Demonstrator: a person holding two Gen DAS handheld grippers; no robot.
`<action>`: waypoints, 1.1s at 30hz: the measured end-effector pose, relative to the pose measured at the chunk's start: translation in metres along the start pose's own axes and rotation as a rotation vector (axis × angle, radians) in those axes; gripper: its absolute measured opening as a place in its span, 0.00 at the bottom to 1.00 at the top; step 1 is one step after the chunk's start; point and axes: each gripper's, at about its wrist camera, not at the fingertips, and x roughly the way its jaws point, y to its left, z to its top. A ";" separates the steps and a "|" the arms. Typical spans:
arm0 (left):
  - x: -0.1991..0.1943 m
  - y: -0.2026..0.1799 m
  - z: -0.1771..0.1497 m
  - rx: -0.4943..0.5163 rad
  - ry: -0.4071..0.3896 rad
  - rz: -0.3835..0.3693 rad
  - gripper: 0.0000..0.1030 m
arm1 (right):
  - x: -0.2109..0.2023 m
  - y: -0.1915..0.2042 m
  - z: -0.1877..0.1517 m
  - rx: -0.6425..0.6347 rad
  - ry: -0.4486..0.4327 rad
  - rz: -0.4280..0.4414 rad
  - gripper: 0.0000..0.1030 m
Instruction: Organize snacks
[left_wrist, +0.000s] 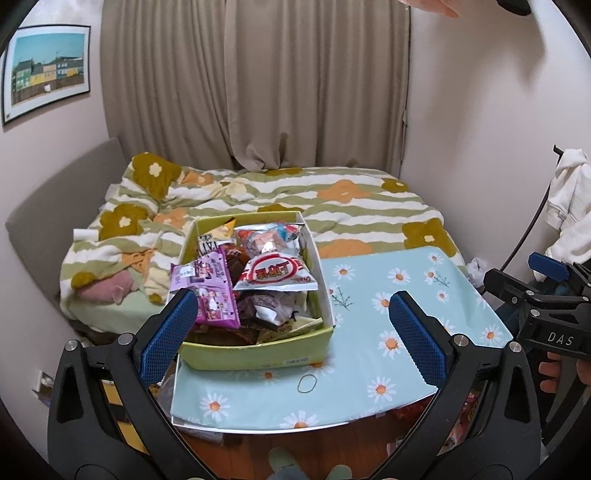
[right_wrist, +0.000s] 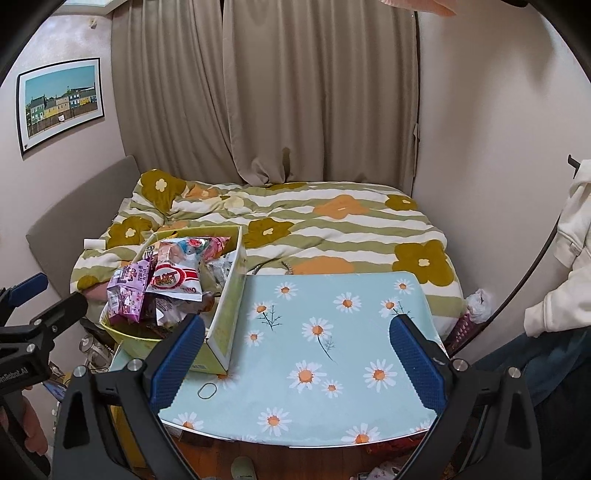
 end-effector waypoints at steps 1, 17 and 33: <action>0.000 -0.001 0.000 -0.001 0.003 -0.003 1.00 | 0.000 0.000 0.000 0.001 0.000 0.001 0.97; 0.007 -0.005 0.002 0.006 0.021 -0.018 1.00 | 0.002 -0.008 0.002 0.011 0.001 -0.010 0.97; 0.009 -0.004 0.003 0.008 0.025 -0.019 1.00 | 0.007 -0.011 0.003 0.014 0.001 -0.028 0.97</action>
